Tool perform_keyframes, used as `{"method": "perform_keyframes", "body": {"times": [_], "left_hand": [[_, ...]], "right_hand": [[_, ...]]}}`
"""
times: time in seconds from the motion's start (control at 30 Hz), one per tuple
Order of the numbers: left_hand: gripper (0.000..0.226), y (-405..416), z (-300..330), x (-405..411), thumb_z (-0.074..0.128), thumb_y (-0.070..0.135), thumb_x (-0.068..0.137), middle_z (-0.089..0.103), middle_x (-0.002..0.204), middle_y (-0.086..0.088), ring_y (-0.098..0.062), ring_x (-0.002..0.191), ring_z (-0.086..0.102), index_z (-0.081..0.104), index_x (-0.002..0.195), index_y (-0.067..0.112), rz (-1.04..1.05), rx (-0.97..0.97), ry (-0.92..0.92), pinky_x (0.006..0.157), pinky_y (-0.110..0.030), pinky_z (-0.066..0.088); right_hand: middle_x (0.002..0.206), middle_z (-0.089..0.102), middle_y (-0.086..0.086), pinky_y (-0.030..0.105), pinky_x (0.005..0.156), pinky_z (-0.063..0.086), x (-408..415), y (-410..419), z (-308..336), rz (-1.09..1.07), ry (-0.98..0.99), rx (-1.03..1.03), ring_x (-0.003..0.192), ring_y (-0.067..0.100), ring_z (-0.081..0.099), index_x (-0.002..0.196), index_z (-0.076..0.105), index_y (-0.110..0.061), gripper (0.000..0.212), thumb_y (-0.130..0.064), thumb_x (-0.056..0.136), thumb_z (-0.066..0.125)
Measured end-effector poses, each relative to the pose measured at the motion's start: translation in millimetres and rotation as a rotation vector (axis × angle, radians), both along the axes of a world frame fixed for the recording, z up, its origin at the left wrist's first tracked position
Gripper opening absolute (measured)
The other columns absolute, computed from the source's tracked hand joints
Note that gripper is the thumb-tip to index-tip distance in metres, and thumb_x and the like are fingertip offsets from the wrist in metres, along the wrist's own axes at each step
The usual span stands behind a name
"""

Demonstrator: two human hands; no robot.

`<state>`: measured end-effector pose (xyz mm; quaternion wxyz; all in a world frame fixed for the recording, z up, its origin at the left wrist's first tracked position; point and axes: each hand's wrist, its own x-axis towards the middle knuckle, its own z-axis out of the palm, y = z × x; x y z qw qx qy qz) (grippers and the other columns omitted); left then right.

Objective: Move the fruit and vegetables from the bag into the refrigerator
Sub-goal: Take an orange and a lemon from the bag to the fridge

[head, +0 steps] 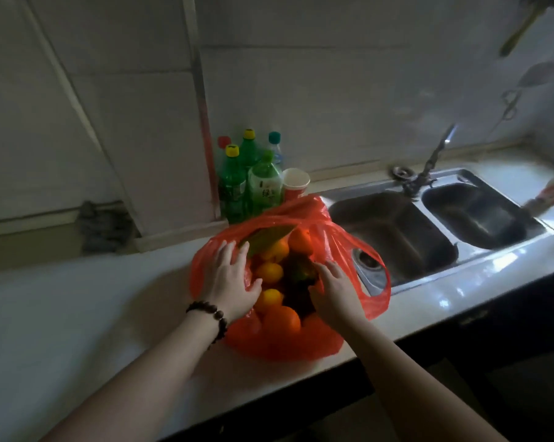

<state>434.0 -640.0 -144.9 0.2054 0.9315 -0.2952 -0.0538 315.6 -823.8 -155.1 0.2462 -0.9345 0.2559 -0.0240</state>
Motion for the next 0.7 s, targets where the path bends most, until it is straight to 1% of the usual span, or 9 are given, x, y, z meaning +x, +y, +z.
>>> {"method": "perform_keyframes", "body": {"times": [0.07, 0.13, 0.23, 0.27, 0.33, 0.4, 0.5, 0.6, 0.7], "left_hand": [[0.072, -12.8, 1.0, -10.5, 0.055, 0.044, 0.086, 0.015, 0.156, -0.008, -0.025, 0.145, 0.006, 0.024, 0.146, 0.020, 0.053, -0.029, -0.073, 0.117, -0.044, 0.015], [0.066, -25.7, 0.9, -23.0, 0.057, 0.039, 0.086, 0.021, 0.153, -0.008, -0.025, 0.143, 0.013, 0.032, 0.143, 0.018, 0.081, -0.065, -0.121, 0.115, -0.042, 0.019], [0.061, -41.3, -4.8, -43.4, 0.059, 0.035, 0.086, 0.027, 0.149, -0.003, -0.021, 0.138, 0.026, 0.037, 0.141, 0.019, 0.104, -0.135, -0.052, 0.110, -0.034, 0.030], [0.063, -44.7, -9.1, -50.6, 0.059, 0.035, 0.086, 0.027, 0.148, -0.001, -0.019, 0.136, 0.028, 0.035, 0.142, 0.020, 0.111, -0.129, -0.013, 0.109, -0.032, 0.032], [0.071, -49.2, -20.1, -65.3, 0.058, 0.040, 0.084, 0.023, 0.149, -0.001, -0.020, 0.137, 0.025, 0.028, 0.145, 0.020, 0.151, -0.051, 0.078, 0.108, -0.031, 0.032], [0.082, -52.4, -34.7, -78.0, 0.059, 0.047, 0.080, 0.019, 0.151, -0.004, -0.023, 0.138, 0.021, 0.020, 0.146, 0.017, 0.235, 0.050, 0.165, 0.109, -0.033, 0.030], [0.100, -55.5, -53.3, -92.7, 0.061, 0.063, 0.072, 0.021, 0.150, -0.010, -0.028, 0.136, 0.027, 0.016, 0.146, 0.013, 0.379, 0.152, 0.260, 0.109, -0.034, 0.029], [0.110, -55.3, -65.0, -99.1, 0.066, 0.065, 0.067, 0.024, 0.148, -0.010, -0.029, 0.133, 0.033, 0.009, 0.147, 0.015, 0.474, 0.145, 0.353, 0.107, -0.036, 0.033], [0.106, -50.6, -69.3, -99.9, 0.067, 0.061, 0.069, 0.034, 0.143, -0.010, -0.027, 0.127, 0.042, 0.009, 0.146, 0.018, 0.533, 0.095, 0.394, 0.100, -0.037, 0.040]], "right_hand": [[0.147, 0.035, 0.002, 0.045, 0.110, 0.033, 12.1, -15.2, -4.7, 0.122, -0.041, -0.009, 0.136, 0.026, 0.032, 0.138, 0.041, -0.024, 0.051, -0.023, 0.088, 0.053], [0.146, 0.038, 0.004, 0.045, 0.110, 0.033, 22.7, -26.2, -7.6, 0.246, -0.092, -0.035, 0.136, 0.026, 0.033, 0.137, 0.043, -0.020, 0.048, -0.021, 0.090, 0.051], [0.148, 0.036, 0.007, 0.046, 0.114, 0.025, 36.3, -33.3, -11.8, 0.436, -0.101, -0.054, 0.140, 0.028, 0.025, 0.138, 0.042, -0.018, 0.049, -0.019, 0.090, 0.050], [0.148, 0.035, 0.007, 0.046, 0.115, 0.023, 41.4, -33.8, -14.8, 0.494, -0.084, -0.053, 0.141, 0.028, 0.023, 0.139, 0.041, -0.018, 0.050, -0.019, 0.090, 0.050], [0.149, 0.033, 0.007, 0.045, 0.116, 0.021, 53.0, -32.8, -21.0, 0.580, -0.028, -0.047, 0.141, 0.029, 0.022, 0.141, 0.038, -0.018, 0.053, -0.021, 0.089, 0.050], [0.148, 0.033, 0.007, 0.045, 0.114, 0.025, 64.2, -29.9, -28.2, 0.628, 0.033, -0.050, 0.138, 0.031, 0.027, 0.142, 0.035, -0.020, 0.056, -0.022, 0.088, 0.050], [0.149, 0.029, 0.009, 0.045, 0.110, 0.031, 78.3, -24.0, -36.5, 0.700, 0.122, -0.061, 0.134, 0.032, 0.031, 0.143, 0.030, -0.027, 0.058, -0.031, 0.089, 0.051], [0.149, 0.028, 0.009, 0.045, 0.109, 0.032, 91.7, -19.7, -43.3, 0.756, 0.184, -0.117, 0.133, 0.032, 0.032, 0.144, 0.025, -0.029, 0.062, -0.045, 0.090, 0.049], [0.145, 0.033, 0.008, 0.044, 0.107, 0.031, 101.8, -16.4, -45.3, 0.801, 0.200, -0.174, 0.129, 0.032, 0.035, 0.145, 0.024, -0.028, 0.068, -0.050, 0.087, 0.052]]}}
